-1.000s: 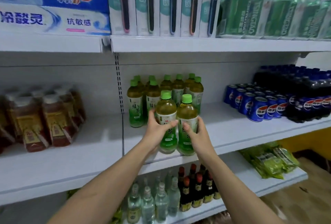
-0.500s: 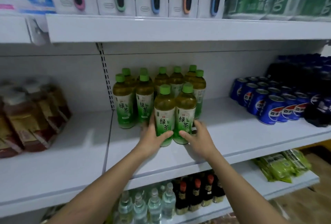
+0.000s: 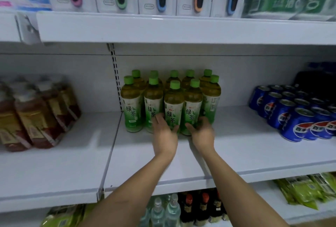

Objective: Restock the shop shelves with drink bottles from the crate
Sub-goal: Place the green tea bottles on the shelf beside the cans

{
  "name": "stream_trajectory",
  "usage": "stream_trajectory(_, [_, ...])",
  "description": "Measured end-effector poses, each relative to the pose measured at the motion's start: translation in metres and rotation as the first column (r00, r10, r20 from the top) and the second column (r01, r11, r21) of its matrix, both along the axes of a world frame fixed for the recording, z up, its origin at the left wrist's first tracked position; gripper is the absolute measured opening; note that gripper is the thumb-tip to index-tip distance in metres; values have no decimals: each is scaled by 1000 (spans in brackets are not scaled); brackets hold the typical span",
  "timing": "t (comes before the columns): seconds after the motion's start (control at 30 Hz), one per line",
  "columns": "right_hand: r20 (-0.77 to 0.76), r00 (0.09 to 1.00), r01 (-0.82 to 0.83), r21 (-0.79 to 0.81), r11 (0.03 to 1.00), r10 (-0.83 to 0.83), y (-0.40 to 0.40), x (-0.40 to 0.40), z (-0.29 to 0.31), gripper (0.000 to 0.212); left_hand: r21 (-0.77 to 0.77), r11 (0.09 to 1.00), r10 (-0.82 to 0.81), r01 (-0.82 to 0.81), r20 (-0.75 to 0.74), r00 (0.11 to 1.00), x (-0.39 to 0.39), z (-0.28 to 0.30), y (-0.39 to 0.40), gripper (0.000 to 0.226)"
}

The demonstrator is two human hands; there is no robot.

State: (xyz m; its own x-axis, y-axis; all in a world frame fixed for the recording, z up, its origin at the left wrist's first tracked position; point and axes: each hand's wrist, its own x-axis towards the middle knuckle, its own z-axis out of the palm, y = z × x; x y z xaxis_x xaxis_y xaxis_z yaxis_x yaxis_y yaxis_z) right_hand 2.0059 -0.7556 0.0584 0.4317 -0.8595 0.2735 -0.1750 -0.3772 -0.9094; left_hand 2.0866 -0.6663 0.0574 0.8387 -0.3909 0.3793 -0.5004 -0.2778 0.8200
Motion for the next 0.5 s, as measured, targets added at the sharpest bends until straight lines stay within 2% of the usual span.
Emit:
stream_trajectory(0.3, [148, 989, -8, 73, 997, -3, -7, 15, -7, 30, 27, 995, 97, -98, 23, 995, 0, 1, -23, 61])
stream_trajectory(0.5, [192, 980, 17, 210, 978, -58, -13, 21, -21, 23, 226, 963, 132, -144, 67, 989, 5, 7, -36, 63])
